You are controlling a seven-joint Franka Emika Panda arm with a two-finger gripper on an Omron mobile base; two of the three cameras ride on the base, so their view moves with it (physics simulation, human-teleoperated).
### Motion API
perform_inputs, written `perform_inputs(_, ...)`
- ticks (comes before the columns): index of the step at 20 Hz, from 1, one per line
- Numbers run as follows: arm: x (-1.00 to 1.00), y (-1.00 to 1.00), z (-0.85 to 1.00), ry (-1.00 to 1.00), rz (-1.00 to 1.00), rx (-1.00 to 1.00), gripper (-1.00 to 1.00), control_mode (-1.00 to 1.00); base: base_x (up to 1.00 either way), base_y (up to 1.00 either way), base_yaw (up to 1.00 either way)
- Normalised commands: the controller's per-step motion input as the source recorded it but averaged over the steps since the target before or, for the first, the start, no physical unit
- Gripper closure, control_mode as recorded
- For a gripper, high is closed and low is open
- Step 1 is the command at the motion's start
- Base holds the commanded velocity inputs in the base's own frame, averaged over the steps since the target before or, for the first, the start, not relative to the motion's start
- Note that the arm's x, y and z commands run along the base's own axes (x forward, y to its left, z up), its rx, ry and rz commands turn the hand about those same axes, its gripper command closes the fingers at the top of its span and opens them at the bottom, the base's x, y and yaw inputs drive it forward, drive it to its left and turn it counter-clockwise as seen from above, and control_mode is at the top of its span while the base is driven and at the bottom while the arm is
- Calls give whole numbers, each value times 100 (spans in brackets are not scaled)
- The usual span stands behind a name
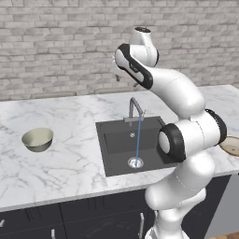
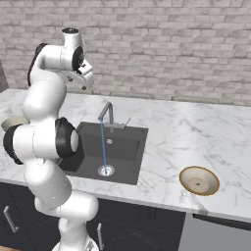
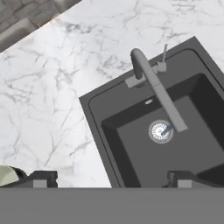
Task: Rinse each bowl for a few seconds and place them down in the sink or on the counter.
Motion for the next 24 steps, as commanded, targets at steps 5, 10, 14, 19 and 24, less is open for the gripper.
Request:
perform_inputs(5,0,65,-2,16,3,-4,-100,-100,0,0,0)
perform_inputs(10,0,61,-7,26,3,-3,-100,-100,0,0,0)
perform_inputs(14,0,64,-13,27,3,-4,-100,-100,0,0,0)
perform_inputs(19,0,70,-12,22,1,-2,-100,-100,0,0,0)
perform_inputs(24,0,66,-13,21,0,-1,-100,-100,0,0,0)
